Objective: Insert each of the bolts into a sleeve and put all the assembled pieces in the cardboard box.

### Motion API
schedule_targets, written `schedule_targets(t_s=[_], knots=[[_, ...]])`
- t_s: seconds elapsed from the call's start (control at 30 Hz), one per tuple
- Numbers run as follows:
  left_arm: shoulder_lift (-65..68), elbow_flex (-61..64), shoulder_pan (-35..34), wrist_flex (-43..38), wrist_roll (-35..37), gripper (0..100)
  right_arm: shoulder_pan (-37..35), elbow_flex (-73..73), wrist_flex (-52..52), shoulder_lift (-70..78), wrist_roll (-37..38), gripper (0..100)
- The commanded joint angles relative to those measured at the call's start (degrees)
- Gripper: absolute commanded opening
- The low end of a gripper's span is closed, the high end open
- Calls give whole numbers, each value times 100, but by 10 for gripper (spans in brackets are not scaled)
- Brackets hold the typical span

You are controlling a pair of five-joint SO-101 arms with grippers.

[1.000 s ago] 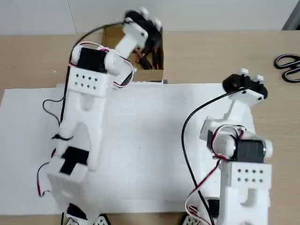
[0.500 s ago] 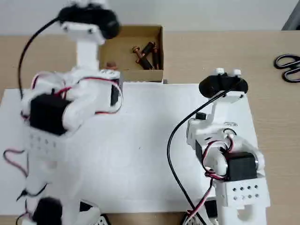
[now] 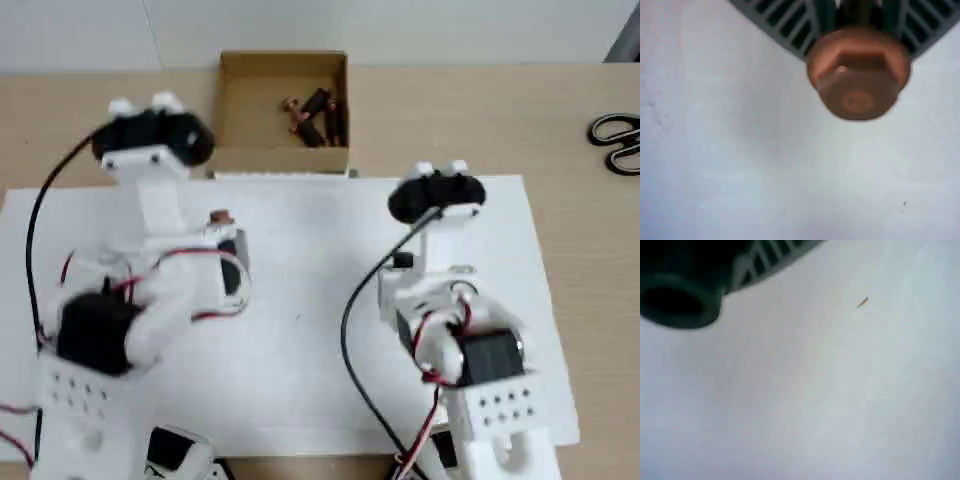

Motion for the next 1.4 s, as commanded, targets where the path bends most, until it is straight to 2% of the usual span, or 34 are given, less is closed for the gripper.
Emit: schedule_targets(t_s=[0.0,0.13,0.27,0.43,0.6,0.83,1.07,1.23,1.37], knots=[[-1380,1358,35,-1090,26,6,-31,413,-576,-576,53,2],[-3024,2747,35,-2101,26,6,-40,1152,-1042,-1455,290,2],[-4132,3776,9,-2268,26,6,-233,1741,-1200,-2264,343,2],[-5002,4637,0,-2479,62,6,-919,2611,-1218,-3284,343,2],[-5864,5525,0,-3420,53,6,-1763,3631,-1807,-4426,668,2],[-5873,5842,44,-4220,62,6,-2396,4167,-2862,-4321,1064,2],[-5873,5842,70,-4237,264,6,-2554,4571,-3415,-4321,1327,2],[-5864,5842,949,-4123,457,6,-2730,4738,-3732,-4321,1327,2],[-5864,5842,1090,-4079,492,6,-2897,4695,-3741,-4321,1327,2]])
